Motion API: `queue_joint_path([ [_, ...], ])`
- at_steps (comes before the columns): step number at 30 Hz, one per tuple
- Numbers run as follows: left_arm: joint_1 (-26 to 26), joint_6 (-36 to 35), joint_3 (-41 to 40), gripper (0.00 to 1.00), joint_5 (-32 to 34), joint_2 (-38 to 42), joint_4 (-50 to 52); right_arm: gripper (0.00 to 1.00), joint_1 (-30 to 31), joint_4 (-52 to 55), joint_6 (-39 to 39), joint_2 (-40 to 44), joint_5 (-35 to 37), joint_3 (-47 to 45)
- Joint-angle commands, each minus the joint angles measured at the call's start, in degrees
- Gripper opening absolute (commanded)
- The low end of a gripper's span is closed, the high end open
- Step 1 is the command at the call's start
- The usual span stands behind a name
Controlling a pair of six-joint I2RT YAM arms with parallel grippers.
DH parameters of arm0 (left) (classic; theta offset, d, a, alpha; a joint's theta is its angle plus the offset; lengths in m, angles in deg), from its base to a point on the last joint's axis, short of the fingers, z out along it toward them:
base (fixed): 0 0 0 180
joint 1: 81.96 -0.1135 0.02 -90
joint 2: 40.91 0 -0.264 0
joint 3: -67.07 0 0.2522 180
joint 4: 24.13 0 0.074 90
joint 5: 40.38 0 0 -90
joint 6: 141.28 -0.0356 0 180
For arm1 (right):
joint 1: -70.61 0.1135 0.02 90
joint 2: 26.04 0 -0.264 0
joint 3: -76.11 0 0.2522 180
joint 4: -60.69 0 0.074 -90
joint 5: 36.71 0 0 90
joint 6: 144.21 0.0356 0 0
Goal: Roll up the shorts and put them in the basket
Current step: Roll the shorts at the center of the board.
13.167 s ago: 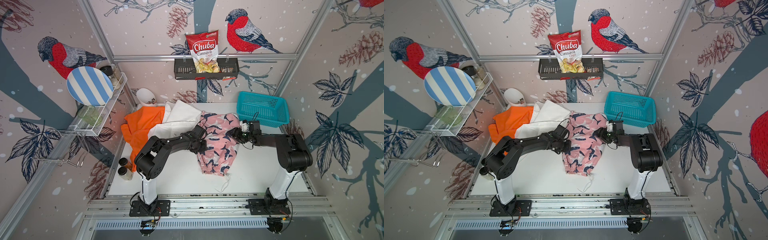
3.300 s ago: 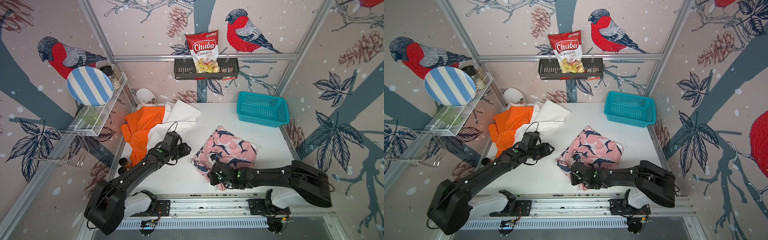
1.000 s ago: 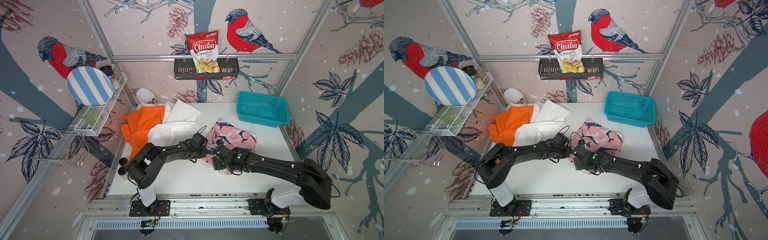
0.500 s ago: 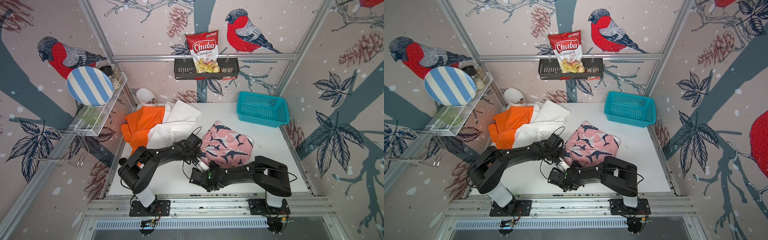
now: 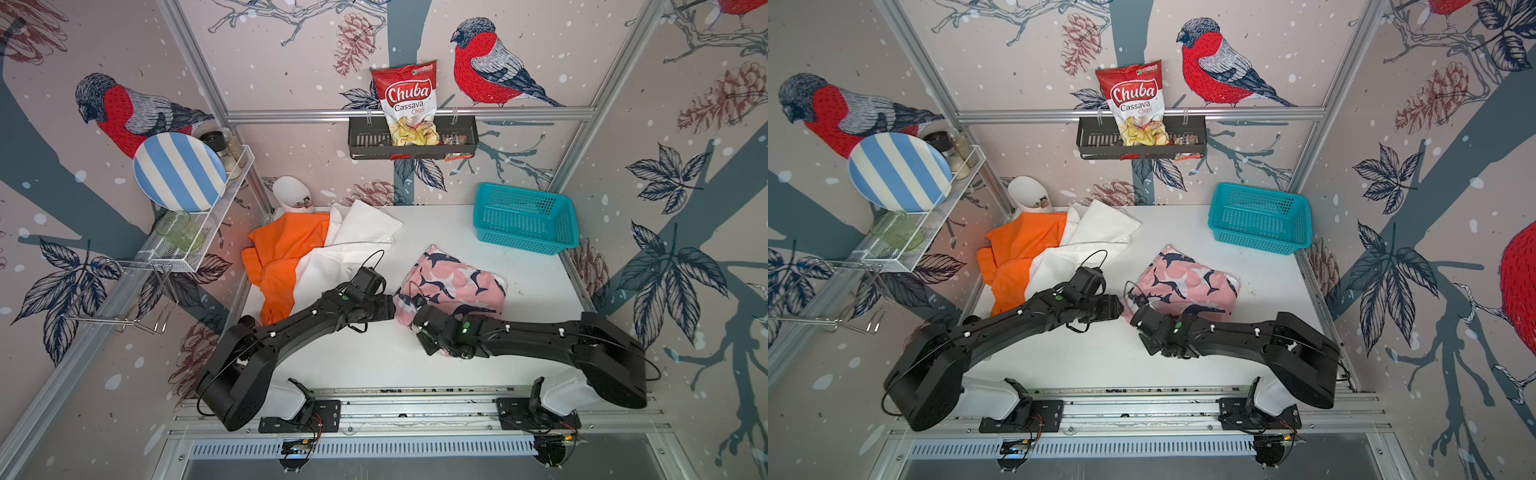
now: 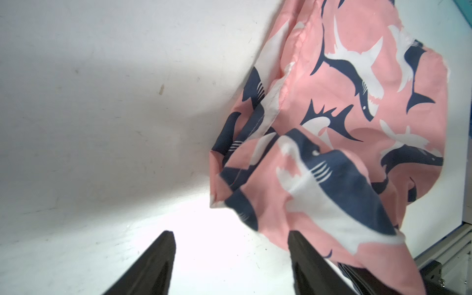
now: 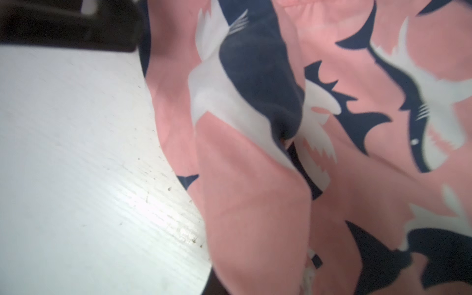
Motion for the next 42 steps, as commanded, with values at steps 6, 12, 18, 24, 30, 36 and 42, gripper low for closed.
queue_joint_path([
  [6, -0.2, 3.0, -3.0, 0.93, -7.6, 2.4, -8.9, 0.00, -21.2, -27.4, 16.9, 3.7, -43.9, -15.5],
  [12, 1.6, 3.7, 3.5, 0.96, -5.9, -5.4, -9.3, 0.00, -27.4, -28.6, 16.7, 0.0, -50.9, -18.1],
  [18, 5.0, 7.9, 9.4, 0.96, -3.2, -15.5, -10.8, 0.01, -28.4, -25.4, 13.3, -2.3, -50.5, -17.2],
  [24, 5.3, 7.8, 11.2, 0.49, 2.7, -21.2, -6.7, 0.26, -27.1, -13.9, 7.4, -0.2, -40.3, -13.1],
  [30, 4.3, 5.8, 9.1, 0.24, 3.1, -20.3, -5.6, 0.68, -16.6, 5.0, 2.6, 6.7, -11.5, -3.7],
  [36, 3.8, 5.2, 6.6, 0.22, 2.0, -18.6, -5.8, 0.82, -2.6, 17.0, -1.1, 5.8, 13.9, 7.1],
  [42, 3.0, 3.9, 5.4, 0.22, 1.5, -16.7, -4.6, 0.84, 7.8, 16.3, -8.1, -3.7, 22.6, 10.2],
])
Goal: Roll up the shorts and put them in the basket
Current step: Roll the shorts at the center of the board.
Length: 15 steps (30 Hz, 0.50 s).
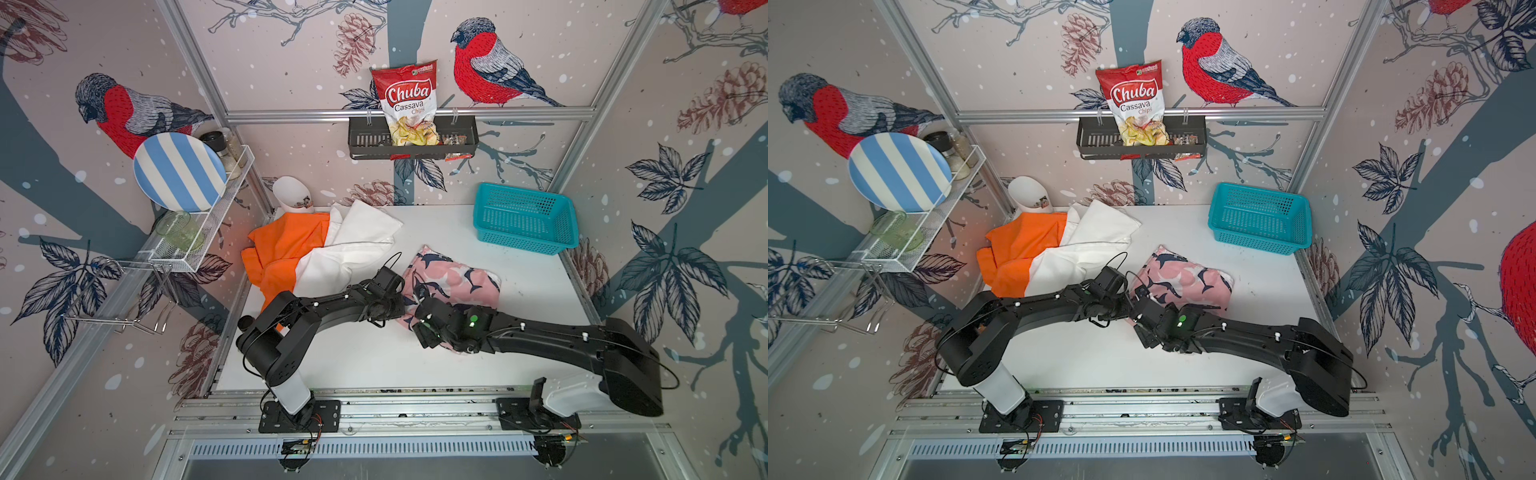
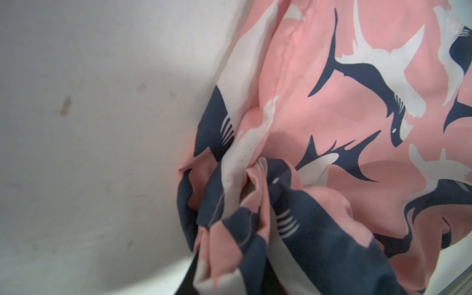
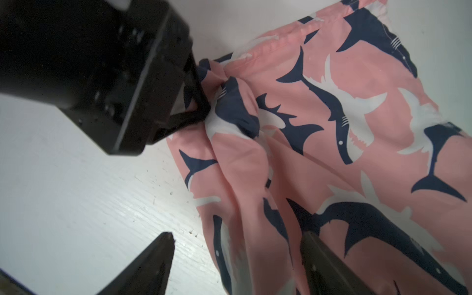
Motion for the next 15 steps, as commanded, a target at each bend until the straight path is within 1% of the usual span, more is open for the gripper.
queue_joint_path([
  [1, -0.7, -1.7, -1.0, 0.22, 0.4, 1.3, 3.1, 0.84, 2.8, 2.7, -5.1, -5.5, 11.2, 1.0],
  [4, -1.1, -2.9, -1.1, 0.24, 1.0, 2.2, 4.7, 0.84, 3.9, 1.2, -5.8, -11.7, 15.6, 1.2],
  [6, -1.4, -3.3, -1.7, 0.25, 1.1, 3.0, 5.3, 0.84, 4.6, -0.3, -6.4, -14.9, 16.0, 0.8],
  [7, -1.7, -3.3, -2.2, 0.25, 1.0, 3.6, 5.3, 0.82, 5.0, -0.9, -6.7, -16.4, 15.8, 0.7],
  [8, -2.1, -3.3, -2.9, 0.25, 0.9, 4.2, 5.3, 0.78, 5.5, -1.3, -6.9, -17.6, 15.6, 0.6],
  [9, -2.4, -3.3, -3.4, 0.26, 0.9, 4.7, 5.3, 0.72, 6.0, -1.5, -6.9, -18.4, 15.2, 0.7],
  [11, -3.2, -3.3, -4.5, 0.29, 0.9, 6.0, 5.5, 0.46, 6.9, -1.5, -6.0, -19.3, 14.6, 1.4],
  [12, -3.4, -3.3, -4.9, 0.31, 1.1, 6.7, 5.8, 0.36, 7.1, -1.7, -5.6, -19.1, 13.6, 1.8],
  [14, -3.8, -3.3, -5.7, 0.37, 2.3, 9.0, 6.6, 0.20, 7.0, -2.6, -5.2, -17.7, 8.2, 2.5],
  [15, -4.1, -3.3, -6.1, 0.41, 2.9, 10.0, 7.1, 0.15, 6.8, -3.6, -5.0, -16.7, 5.0, 2.6],
])
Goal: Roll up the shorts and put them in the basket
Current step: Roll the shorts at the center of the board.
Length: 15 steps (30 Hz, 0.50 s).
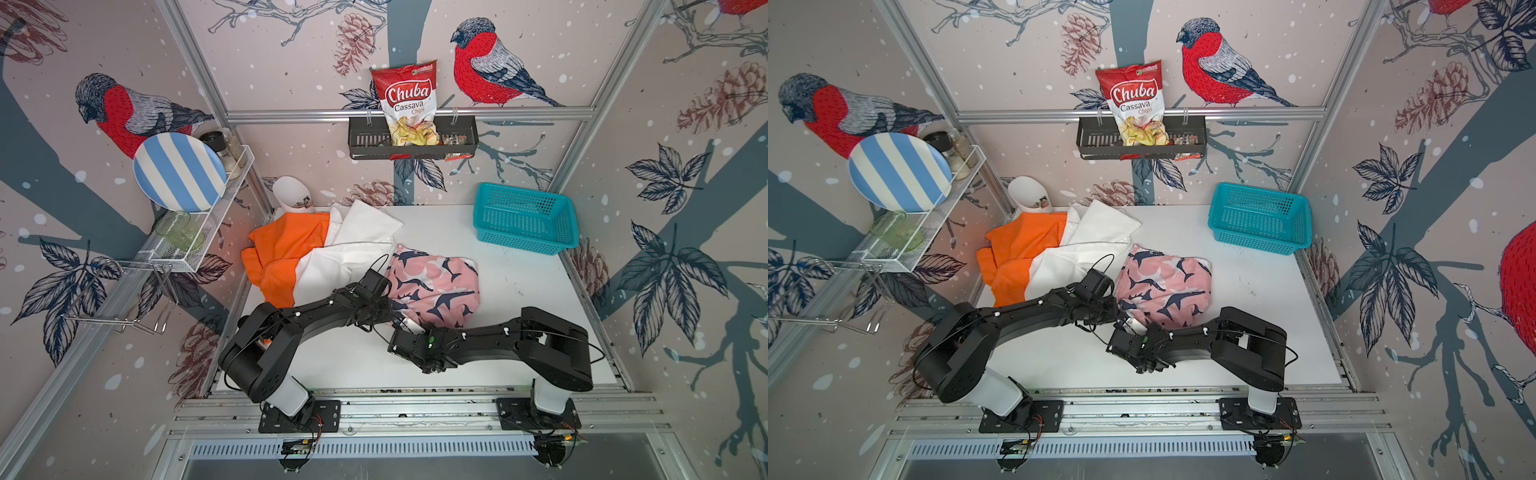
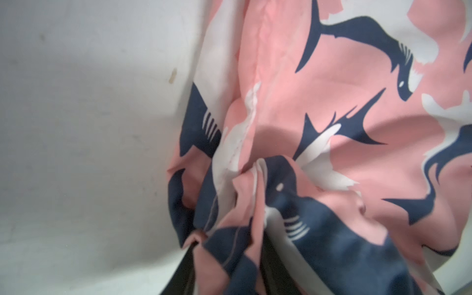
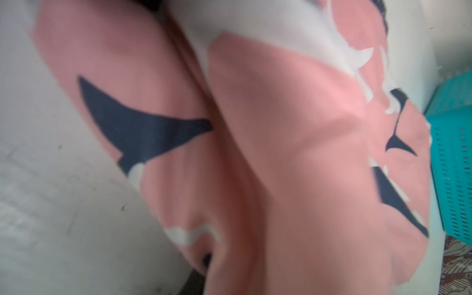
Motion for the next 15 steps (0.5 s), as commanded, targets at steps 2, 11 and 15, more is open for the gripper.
queue_joint_path([
  [2, -1.1, -0.5, -1.7, 0.54, 3.5, 4.9, 3.3, 0.05, -1.8, -3.3, 1.2, 4.6, -17.8, 0.0],
  [11, -1.9, 2.0, -3.8, 0.80, 4.6, 15.7, 7.1, 0.03, -21.5, -24.5, 13.7, 12.4, -66.0, -10.5],
  [15, -1.9, 3.5, -4.2, 0.83, 2.7, 17.4, 5.4, 0.03, -28.9, -36.2, 21.8, 9.5, -80.5, -15.6],
])
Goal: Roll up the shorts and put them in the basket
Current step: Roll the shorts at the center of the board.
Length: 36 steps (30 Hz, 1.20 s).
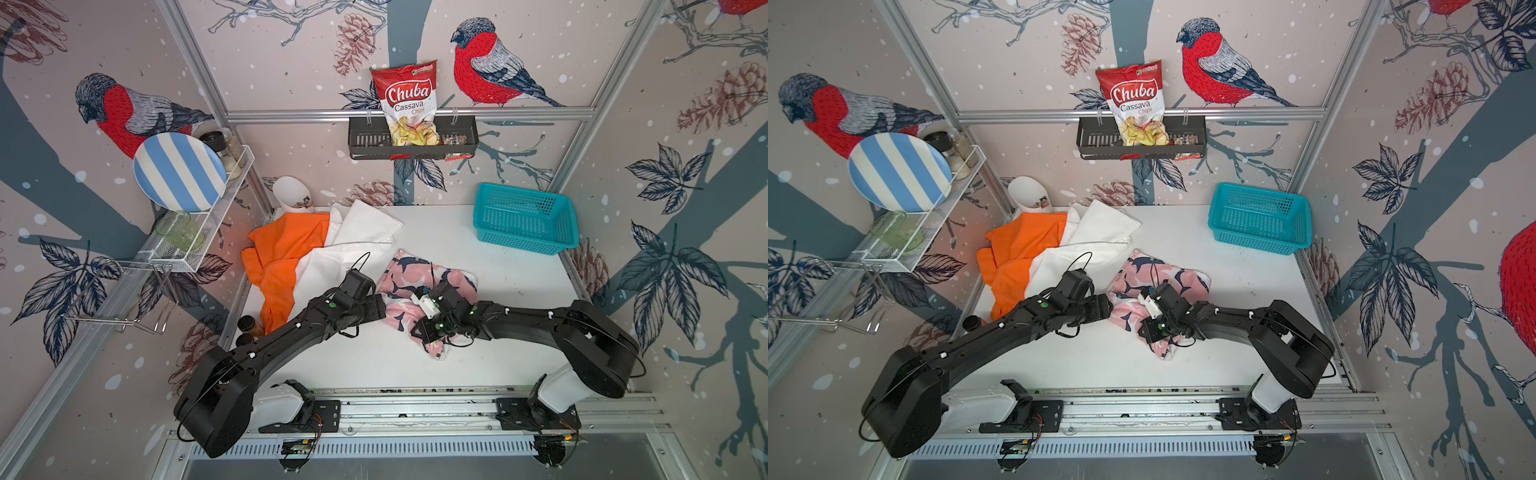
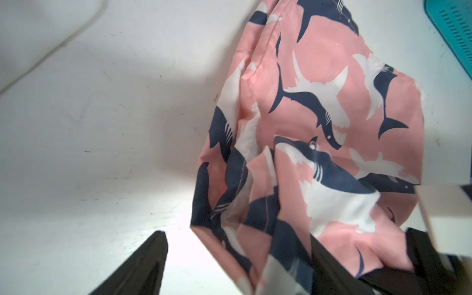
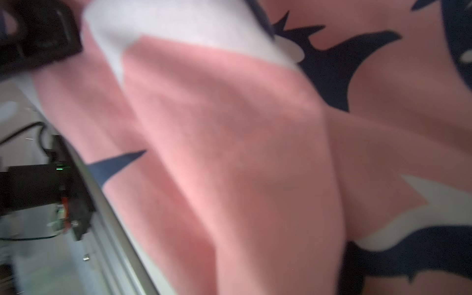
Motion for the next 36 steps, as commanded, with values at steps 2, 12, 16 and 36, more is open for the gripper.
queue_joint_path([
  [2, 0.2, 2.4, -0.1, 0.84, -2.3, 0.5, -1.3, 0.04, -4.7, -17.0, 12.0, -4.3, -23.5, -3.5],
  [12, 2.5, 3.3, 3.2, 0.85, 2.1, -6.7, -2.8, 0.13, -6.0, -11.9, 8.0, -9.2, -23.7, -1.3],
  [16, 1.5, 1.6, 3.7, 0.54, 4.5, -11.0, -3.1, 0.38, -4.4, 0.8, 0.9, -5.9, -12.2, 1.9],
  [36, -1.0, -2.7, 3.0, 0.31, 0.6, -15.8, -5.0, 0.86, 28.1, 34.1, -11.8, -6.1, 57.9, 25.7],
])
